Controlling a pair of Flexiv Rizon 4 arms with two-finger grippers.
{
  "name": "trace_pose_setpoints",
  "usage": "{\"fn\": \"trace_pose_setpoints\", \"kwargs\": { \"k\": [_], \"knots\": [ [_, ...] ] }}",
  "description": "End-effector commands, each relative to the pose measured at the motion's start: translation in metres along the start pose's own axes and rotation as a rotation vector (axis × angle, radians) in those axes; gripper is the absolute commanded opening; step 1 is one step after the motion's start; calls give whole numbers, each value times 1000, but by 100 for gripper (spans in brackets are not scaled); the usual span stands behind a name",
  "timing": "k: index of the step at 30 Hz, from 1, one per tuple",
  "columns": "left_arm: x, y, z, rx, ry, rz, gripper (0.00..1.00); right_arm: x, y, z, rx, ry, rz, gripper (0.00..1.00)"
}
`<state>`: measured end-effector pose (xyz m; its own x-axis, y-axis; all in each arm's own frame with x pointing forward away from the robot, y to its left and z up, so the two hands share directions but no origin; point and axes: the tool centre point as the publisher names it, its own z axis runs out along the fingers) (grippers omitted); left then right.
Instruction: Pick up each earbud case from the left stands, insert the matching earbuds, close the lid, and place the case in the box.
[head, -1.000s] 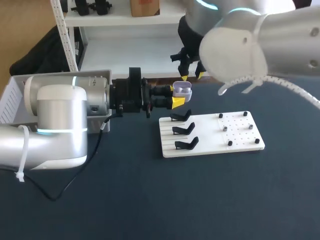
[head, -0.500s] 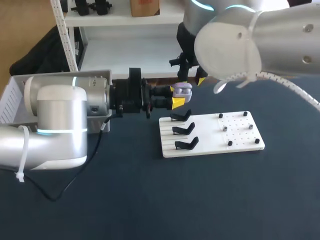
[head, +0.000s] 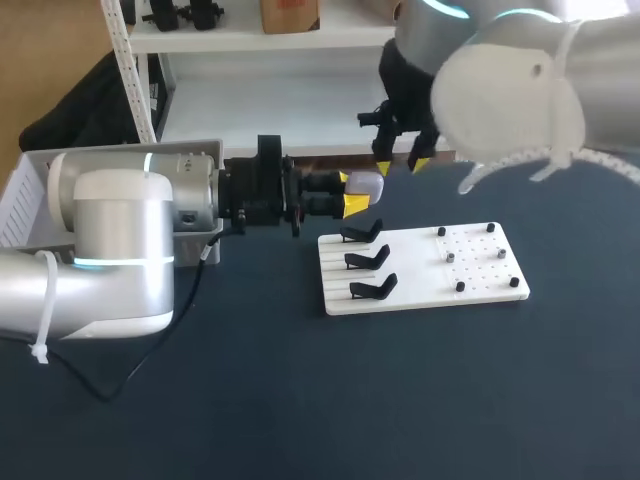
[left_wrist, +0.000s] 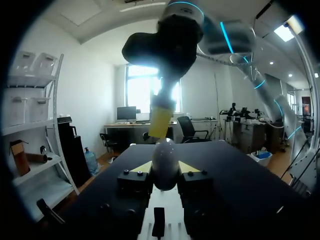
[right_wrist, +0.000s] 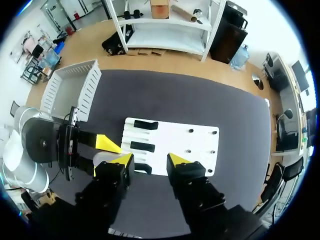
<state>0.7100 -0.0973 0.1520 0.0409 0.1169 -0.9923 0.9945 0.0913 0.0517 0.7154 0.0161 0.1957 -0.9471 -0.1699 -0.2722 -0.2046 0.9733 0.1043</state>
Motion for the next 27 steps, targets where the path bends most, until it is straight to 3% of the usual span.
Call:
{"fn": "trace_pose_setpoints", "kwargs": {
  "k": [1,3,6,8,14,21,27],
  "knots": [
    [0,0,1,-2,-1,0,0,39,-22,-18,-32,-125,8,67],
    [-4,0,-2,-1,-9,11,0,51,-30,-17,-55,-120,19,100],
    [-17,4,-14,3,-30,40,0,67,-41,-12,-84,-109,57,100],
    [-28,7,-29,-7,-56,63,0,67,-41,-12,-84,-109,57,100],
    [-53,21,-85,-89,-21,161,0,67,-41,-12,-84,-109,57,100],
    [-55,42,-162,-209,31,196,0,67,-41,-12,-84,-109,57,100],
    [-36,58,-222,-263,105,196,0,67,-41,-12,-84,-109,57,100]
  ]
}}
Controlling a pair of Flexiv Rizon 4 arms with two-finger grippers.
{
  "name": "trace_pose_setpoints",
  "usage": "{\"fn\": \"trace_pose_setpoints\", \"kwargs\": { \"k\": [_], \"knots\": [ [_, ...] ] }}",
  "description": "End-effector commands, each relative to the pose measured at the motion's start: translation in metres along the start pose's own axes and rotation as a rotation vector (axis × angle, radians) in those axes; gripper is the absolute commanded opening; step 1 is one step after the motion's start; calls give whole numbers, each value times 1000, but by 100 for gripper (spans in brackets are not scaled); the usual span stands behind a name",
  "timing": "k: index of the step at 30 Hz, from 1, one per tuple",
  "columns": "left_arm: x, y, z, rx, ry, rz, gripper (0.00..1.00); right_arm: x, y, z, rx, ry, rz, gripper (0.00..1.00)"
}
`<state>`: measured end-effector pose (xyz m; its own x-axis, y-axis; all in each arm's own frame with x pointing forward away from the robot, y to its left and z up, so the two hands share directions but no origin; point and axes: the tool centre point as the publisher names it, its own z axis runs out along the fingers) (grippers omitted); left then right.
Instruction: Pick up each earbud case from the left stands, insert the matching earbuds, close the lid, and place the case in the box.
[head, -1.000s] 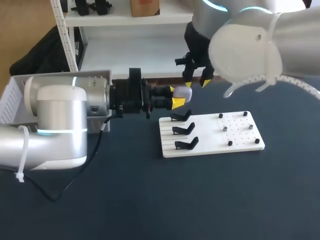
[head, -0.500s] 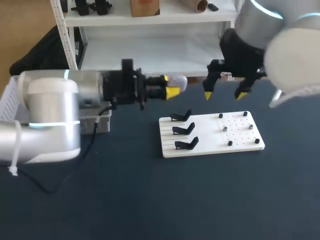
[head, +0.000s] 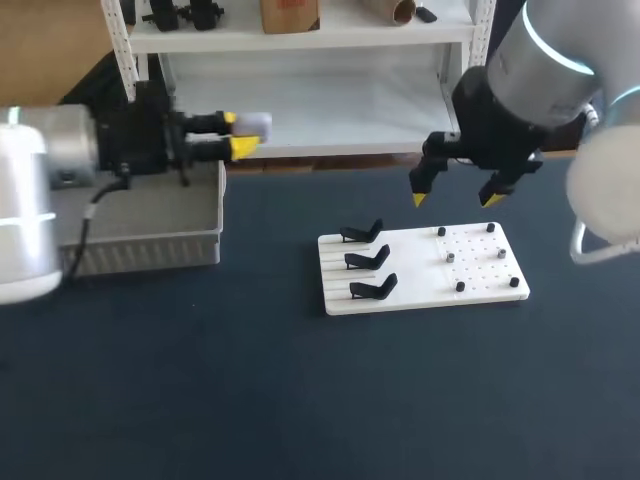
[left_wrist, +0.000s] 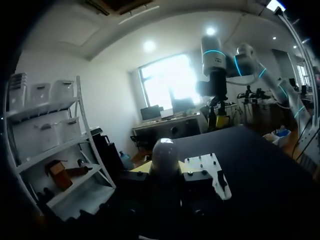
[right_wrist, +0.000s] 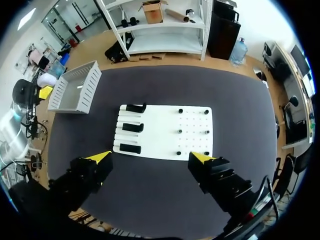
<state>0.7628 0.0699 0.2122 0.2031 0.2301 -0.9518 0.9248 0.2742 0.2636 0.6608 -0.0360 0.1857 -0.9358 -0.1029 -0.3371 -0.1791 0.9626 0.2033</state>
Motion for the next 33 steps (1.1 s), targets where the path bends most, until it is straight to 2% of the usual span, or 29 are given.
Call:
{"fn": "trace_pose_setpoints", "kwargs": {
  "k": [1,6,11,13,15,19,28,30,33],
  "knots": [
    [8,2,-61,-20,42,36,0,4,0,-1,3,-31,2,100],
    [40,20,-86,-50,78,-17,0,4,0,-1,3,-31,2,100],
    [81,36,-106,-87,125,-77,0,4,0,-1,3,-31,2,100],
    [95,42,-109,-93,174,-92,0,4,0,-1,3,-31,2,100],
    [106,47,-108,-73,193,-89,0,4,0,-1,3,-31,2,100],
    [134,59,-110,-87,225,-125,0,4,0,-1,3,-31,2,100],
    [192,70,-121,-143,216,-200,0,4,0,-1,3,-31,2,100],
    [201,70,-121,-153,180,-212,0,4,0,-1,3,-31,2,100],
    [210,71,-120,-160,170,-224,0,4,0,-1,3,-31,2,100]
  ]
}}
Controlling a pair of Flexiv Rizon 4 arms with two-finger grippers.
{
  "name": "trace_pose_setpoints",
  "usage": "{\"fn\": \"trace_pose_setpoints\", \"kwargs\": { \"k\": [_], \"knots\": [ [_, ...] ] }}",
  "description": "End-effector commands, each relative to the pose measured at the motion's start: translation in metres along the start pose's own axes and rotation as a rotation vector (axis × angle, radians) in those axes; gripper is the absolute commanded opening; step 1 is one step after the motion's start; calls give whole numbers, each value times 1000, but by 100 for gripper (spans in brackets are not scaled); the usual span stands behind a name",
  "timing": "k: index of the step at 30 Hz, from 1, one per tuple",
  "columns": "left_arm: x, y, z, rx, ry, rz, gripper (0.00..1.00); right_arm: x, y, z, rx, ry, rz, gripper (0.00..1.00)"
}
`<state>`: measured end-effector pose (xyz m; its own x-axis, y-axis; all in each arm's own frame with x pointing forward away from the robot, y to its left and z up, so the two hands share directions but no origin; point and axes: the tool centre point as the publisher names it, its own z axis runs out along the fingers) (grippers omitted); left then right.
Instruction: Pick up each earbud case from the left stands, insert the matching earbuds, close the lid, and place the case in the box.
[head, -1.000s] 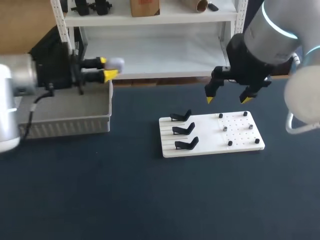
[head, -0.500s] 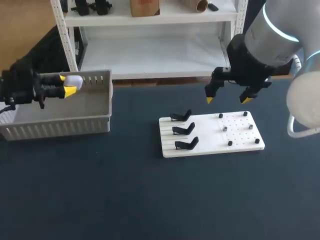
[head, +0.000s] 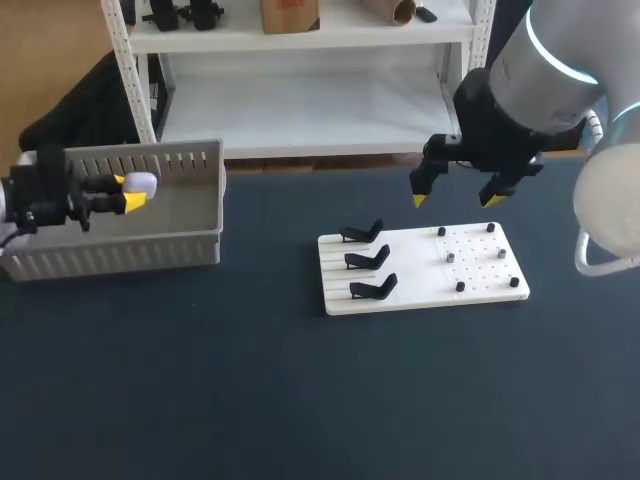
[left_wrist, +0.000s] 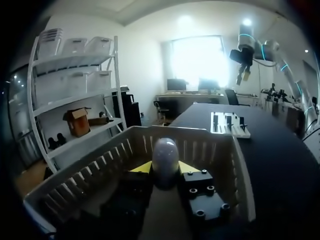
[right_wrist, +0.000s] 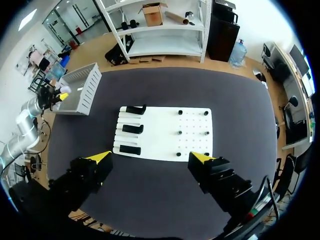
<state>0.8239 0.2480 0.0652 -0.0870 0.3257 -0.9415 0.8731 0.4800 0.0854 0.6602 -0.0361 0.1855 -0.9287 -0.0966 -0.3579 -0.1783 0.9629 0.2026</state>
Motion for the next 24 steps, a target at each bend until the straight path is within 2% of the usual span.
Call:
{"fn": "trace_pose_setpoints", "kwargs": {
  "k": [1,2,3,4,5,6,11,14,20,24],
  "knots": [
    [14,7,9,3,-59,0,0,3,0,-1,2,-9,2,100],
    [14,7,9,1,-60,-2,16,3,0,-1,2,-9,2,100],
    [14,8,9,0,-59,-2,42,3,0,-1,2,-9,2,100],
    [13,9,9,0,-60,-2,61,3,0,-1,2,-9,2,100],
    [10,9,9,0,-61,-1,84,3,0,-1,2,-9,2,100],
    [7,10,8,0,-67,10,100,3,0,-1,2,-9,2,100],
    [-18,2,3,16,-49,33,100,3,0,-1,2,-9,2,100],
    [-39,-11,0,34,-35,47,100,3,0,-1,2,-9,2,100],
    [-86,-50,1,18,42,63,100,3,0,-1,2,-9,2,100],
    [-110,-75,4,-22,64,53,100,2,-17,-10,-40,-60,20,100]
  ]
}}
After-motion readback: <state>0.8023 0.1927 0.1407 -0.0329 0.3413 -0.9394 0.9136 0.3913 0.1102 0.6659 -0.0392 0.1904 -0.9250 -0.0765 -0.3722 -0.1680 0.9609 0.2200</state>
